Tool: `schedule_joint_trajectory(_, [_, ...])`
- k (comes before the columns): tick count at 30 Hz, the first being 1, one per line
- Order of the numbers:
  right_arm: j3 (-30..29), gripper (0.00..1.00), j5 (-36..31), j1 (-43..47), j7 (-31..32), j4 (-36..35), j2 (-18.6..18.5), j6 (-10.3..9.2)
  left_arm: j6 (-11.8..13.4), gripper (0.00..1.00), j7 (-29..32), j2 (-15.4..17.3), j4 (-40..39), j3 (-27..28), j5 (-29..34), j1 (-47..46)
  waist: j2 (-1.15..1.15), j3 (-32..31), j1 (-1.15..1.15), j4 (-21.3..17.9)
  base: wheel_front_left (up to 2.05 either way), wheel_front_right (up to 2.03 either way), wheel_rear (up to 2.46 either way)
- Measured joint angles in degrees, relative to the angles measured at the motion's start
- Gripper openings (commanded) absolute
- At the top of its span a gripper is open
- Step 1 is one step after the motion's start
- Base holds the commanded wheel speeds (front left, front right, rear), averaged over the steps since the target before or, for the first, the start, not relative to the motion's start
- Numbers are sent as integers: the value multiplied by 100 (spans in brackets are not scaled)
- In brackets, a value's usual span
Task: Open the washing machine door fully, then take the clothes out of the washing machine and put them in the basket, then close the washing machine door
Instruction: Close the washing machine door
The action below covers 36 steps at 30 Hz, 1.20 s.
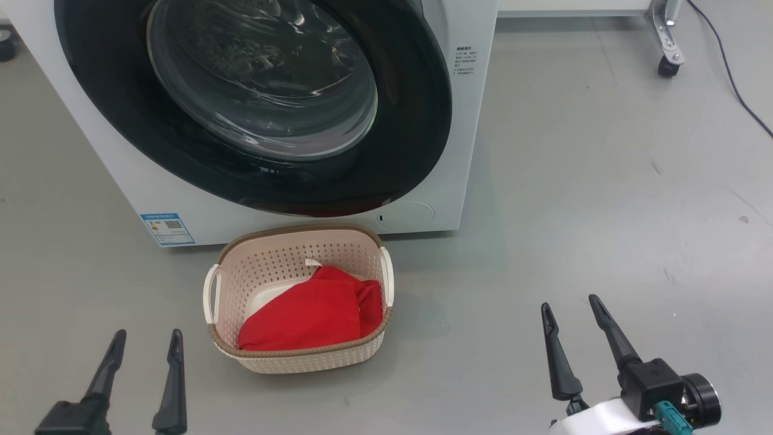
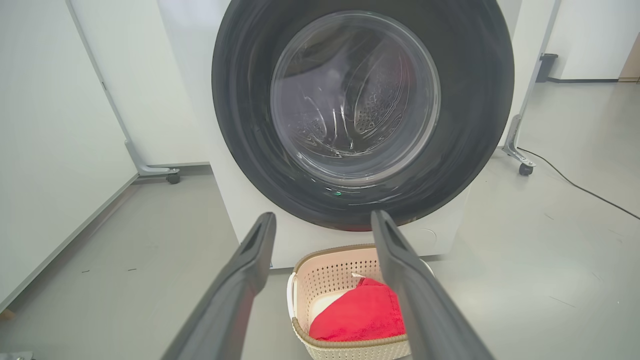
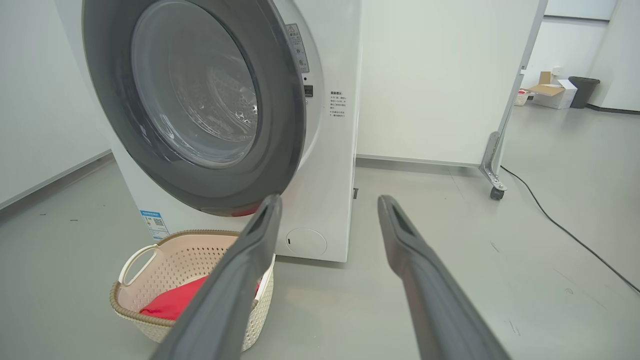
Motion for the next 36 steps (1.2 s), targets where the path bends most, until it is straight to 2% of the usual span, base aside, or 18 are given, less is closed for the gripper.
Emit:
schedule_joint_trajectory(7, [-26,100,0,162,0,10,8,-1,279,100,-202,-253,224,-202,208,147,0,-55,0,-16,0,0,0])
schedule_joint_trajectory(15, [-86,100,11,285,0,23,47,-7,330,100,-312,-417,370,-342,365,170,0,-123,0,-24,0,0,0])
schedule_joint_trajectory(29, [-88,100,12,320,0,43,86,-8,430,100,-414,-500,538,-402,446,178,0,-197,0,-36,0,0,0])
schedule_joint_trajectory(30, [-88,94,12,320,0,43,87,-8,431,100,-415,-504,542,-404,454,178,0,-196,0,-37,0,0,0])
schedule_joint_trajectory(31, [-89,43,13,320,0,42,89,-8,431,100,-433,-506,545,-409,458,178,0,-194,0,-39,0,0,0])
schedule_joint_trajectory(32, [-93,0,18,321,0,41,92,-8,431,100,-441,-510,547,-411,470,178,0,-192,0,-40,0,0,0])
schedule_joint_trajectory(36, [-103,0,40,324,0,41,101,-8,432,100,-457,-530,577,-433,495,177,0,-189,0,-43,0,0,0])
